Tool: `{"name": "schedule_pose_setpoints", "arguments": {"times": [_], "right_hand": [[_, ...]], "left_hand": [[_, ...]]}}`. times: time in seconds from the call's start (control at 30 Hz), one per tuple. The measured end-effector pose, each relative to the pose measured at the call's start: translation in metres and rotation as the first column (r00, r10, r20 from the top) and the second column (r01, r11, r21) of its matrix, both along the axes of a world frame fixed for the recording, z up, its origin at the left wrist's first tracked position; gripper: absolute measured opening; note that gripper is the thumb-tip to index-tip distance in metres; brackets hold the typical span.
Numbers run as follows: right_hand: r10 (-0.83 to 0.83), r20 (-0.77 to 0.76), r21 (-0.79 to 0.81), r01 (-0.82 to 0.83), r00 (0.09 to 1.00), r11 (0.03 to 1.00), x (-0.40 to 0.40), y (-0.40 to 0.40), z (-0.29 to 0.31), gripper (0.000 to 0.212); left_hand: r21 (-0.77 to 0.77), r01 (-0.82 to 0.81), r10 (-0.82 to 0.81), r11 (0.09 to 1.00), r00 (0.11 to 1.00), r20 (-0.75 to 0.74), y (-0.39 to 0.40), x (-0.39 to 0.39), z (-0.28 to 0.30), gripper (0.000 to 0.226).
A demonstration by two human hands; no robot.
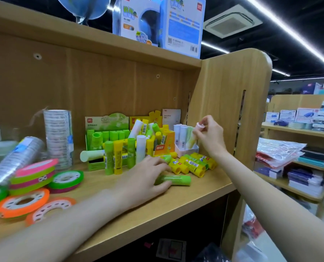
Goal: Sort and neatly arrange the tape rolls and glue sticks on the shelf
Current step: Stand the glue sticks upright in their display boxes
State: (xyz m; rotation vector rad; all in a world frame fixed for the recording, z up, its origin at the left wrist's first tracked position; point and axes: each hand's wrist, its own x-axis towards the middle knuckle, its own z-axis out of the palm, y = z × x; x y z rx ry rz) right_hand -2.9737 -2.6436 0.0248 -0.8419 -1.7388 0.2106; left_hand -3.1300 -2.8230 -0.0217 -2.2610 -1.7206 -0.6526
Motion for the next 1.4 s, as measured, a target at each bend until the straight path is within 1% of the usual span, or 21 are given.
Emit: {"name": "schedule_pose_setpoints", "arguments": {"times": [0.1, 0.13, 0.23, 0.33, 0.4, 0.57, 0.67, 0.77, 0.87, 0.97, 1.03, 1.1, 1.23, 1.3, 1.37, 1.4], "right_hand": [[-0.008, 0.103, 0.028, 0.005, 0.995, 1.000, -0.010, 0.017, -0.003, 0.014], [-0.007, 0.141, 0.023, 0.004, 0.990, 1.000, -0.013, 0.021, -0.003, 0.013], [-0.026, 0.232, 0.031, 0.019, 0.972, 0.999, -0.019, 0.030, -0.002, 0.011], [-0.136, 0.359, 0.145, 0.089, 0.923, 0.985, -0.023, 0.033, 0.004, 0.014], [-0.188, 0.433, 0.182, 0.119, 0.882, 0.976, -0.023, 0.035, 0.011, 0.017], [-0.225, 0.520, 0.166, 0.161, 0.824, 0.973, -0.022, 0.037, 0.023, 0.018], [-0.192, 0.552, 0.170, 0.116, 0.811, 0.979, -0.018, 0.036, 0.025, 0.015], [-0.062, 0.539, 0.082, 0.021, 0.840, 0.996, -0.009, 0.035, 0.031, 0.011], [0.049, 0.530, -0.019, -0.046, 0.847, 0.999, 0.000, 0.035, 0.040, 0.011], [0.067, 0.561, -0.056, -0.042, 0.825, 0.998, -0.002, 0.035, 0.039, 0.006], [0.052, 0.539, -0.018, -0.050, 0.841, 0.999, -0.008, 0.033, 0.035, 0.010], [0.032, 0.494, 0.014, -0.045, 0.869, 0.999, -0.014, 0.033, 0.034, 0.007], [0.043, 0.483, -0.024, -0.035, 0.874, 0.999, -0.017, 0.037, 0.037, 0.004], [0.049, 0.489, -0.031, -0.039, 0.871, 0.999, -0.016, 0.036, 0.038, 0.006], [0.051, 0.443, -0.020, -0.047, 0.895, 0.999, -0.012, 0.035, 0.043, 0.007], [0.058, 0.388, -0.012, -0.058, 0.920, 0.998, -0.011, 0.035, 0.047, 0.007]], "left_hand": [[-0.008, -0.014, 0.014, 1.000, 1.000, -0.021, 0.003, -0.004, -0.001, 0.043], [-0.006, -0.018, 0.018, 1.000, 0.999, -0.031, 0.004, -0.004, -0.001, 0.038], [0.002, -0.030, 0.030, 1.000, 0.998, -0.048, 0.005, -0.005, -0.002, 0.033], [0.007, -0.047, 0.047, 0.999, 0.998, -0.044, 0.005, -0.006, -0.002, 0.031], [0.014, -0.067, 0.067, 0.998, 0.997, -0.040, 0.005, -0.005, -0.001, 0.031], [0.010, -0.097, 0.097, 0.995, 0.995, -0.001, 0.000, -0.004, 0.002, 0.027], [0.031, -0.089, 0.088, 0.996, 0.995, 0.042, -0.006, -0.005, 0.002, 0.022], [0.029, -0.093, 0.091, 0.995, 0.993, 0.076, -0.007, -0.008, 0.002, 0.019], [0.011, -0.103, 0.102, 0.995, 0.991, 0.090, -0.004, -0.009, 0.003, 0.025], [0.016, -0.095, 0.094, 0.995, 0.992, 0.085, -0.002, -0.008, 0.003, 0.020], [0.025, -0.092, 0.089, 0.995, 0.992, 0.086, -0.002, -0.007, 0.002, 0.019], [0.032, -0.089, 0.086, 0.996, 0.992, 0.089, -0.002, -0.007, 0.002, 0.019], [0.027, -0.088, 0.085, 0.996, 0.992, 0.089, -0.001, -0.008, 0.001, 0.020], [0.028, -0.088, 0.085, 0.996, 0.992, 0.091, -0.001, -0.008, 0.001, 0.020], [0.021, -0.091, 0.089, 0.996, 0.992, 0.093, -0.001, -0.007, 0.002, 0.019], [0.018, -0.092, 0.090, 0.996, 0.992, 0.093, -0.001, -0.007, 0.002, 0.019]]}}
